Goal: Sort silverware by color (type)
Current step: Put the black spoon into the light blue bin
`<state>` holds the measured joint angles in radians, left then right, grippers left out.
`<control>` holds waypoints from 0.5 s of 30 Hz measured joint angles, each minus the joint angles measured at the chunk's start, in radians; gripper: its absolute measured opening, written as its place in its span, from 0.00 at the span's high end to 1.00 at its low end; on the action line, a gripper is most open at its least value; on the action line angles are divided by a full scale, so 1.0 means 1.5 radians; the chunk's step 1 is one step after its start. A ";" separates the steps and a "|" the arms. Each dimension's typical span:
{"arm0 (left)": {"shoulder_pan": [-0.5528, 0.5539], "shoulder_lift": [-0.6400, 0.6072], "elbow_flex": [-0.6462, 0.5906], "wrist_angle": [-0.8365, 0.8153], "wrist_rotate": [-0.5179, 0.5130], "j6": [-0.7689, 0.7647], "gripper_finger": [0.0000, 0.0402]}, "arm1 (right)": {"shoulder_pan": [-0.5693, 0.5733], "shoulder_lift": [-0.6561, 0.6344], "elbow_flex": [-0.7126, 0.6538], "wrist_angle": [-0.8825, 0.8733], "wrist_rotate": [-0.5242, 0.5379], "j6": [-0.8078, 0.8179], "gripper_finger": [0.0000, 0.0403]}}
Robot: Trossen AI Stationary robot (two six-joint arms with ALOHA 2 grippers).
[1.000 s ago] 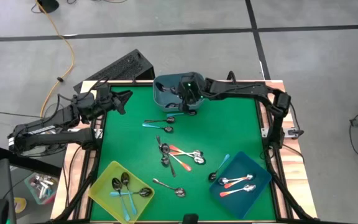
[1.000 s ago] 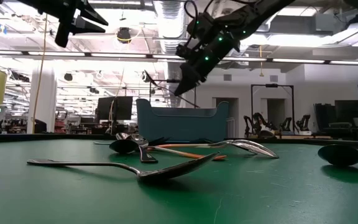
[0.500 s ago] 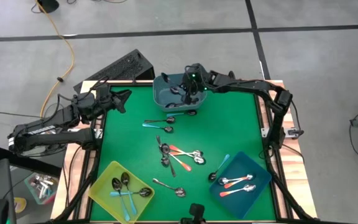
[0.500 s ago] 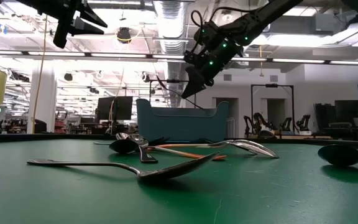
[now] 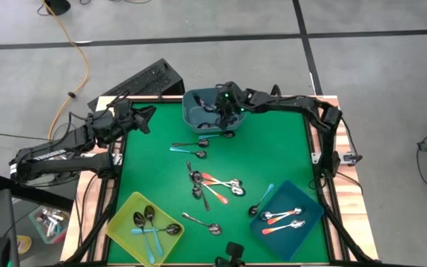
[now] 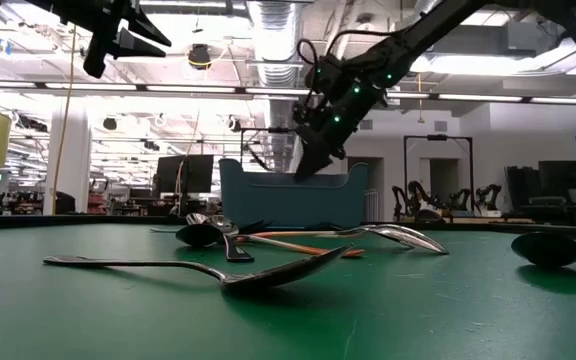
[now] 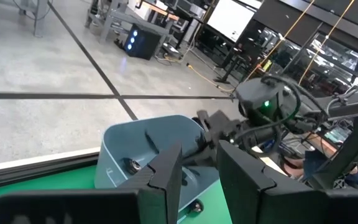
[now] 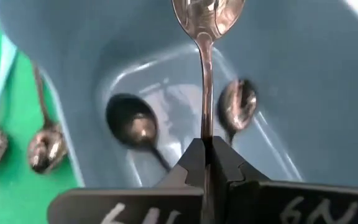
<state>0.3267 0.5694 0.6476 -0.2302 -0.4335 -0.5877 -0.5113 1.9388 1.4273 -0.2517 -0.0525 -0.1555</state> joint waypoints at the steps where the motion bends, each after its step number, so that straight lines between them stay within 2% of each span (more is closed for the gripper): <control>1: 0.000 0.000 0.000 0.000 0.000 0.000 0.79 | 0.001 0.001 0.001 0.014 0.000 -0.007 0.97; 15: 0.000 0.000 0.000 -0.014 -0.005 -0.003 0.79 | -0.009 0.020 0.001 0.008 -0.001 0.023 0.97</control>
<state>0.3267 0.5697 0.6476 -0.2509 -0.4410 -0.5915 -0.5251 1.9691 1.4288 -0.2391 -0.0540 -0.1208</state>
